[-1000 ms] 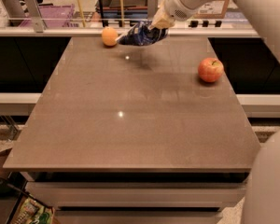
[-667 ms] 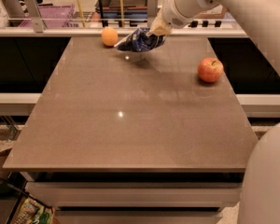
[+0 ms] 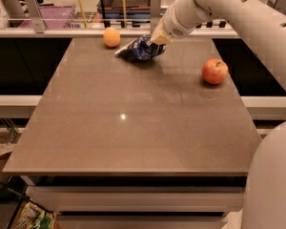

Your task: Move blue chip bag near orange

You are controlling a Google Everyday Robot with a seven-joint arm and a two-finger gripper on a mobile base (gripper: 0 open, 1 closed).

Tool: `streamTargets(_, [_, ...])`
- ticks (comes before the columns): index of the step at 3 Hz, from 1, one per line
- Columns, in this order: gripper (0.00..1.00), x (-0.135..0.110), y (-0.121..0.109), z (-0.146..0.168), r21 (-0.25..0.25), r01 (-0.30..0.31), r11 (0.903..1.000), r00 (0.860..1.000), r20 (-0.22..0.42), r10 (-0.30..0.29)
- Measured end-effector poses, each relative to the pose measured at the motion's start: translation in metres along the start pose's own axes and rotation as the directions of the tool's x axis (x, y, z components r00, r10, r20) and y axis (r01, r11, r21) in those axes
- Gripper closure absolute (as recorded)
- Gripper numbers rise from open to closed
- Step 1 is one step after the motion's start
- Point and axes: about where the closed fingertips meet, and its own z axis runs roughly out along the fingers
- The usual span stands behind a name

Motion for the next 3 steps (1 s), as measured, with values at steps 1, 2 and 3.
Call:
streamTargets(1, [0.61, -0.0001, 0.0015, 0.0027, -0.004, 0.0, 1.0, 1.0, 0.0, 0.0])
streamTargets(2, [0.38, -0.0005, 0.0031, 0.0054, -0.009, 0.001, 1.0, 1.0, 0.001, -0.001])
streamTargets(3, [0.15, -0.0008, 0.0047, 0.0081, -0.013, 0.001, 0.9999, 1.0, 0.001, -0.001])
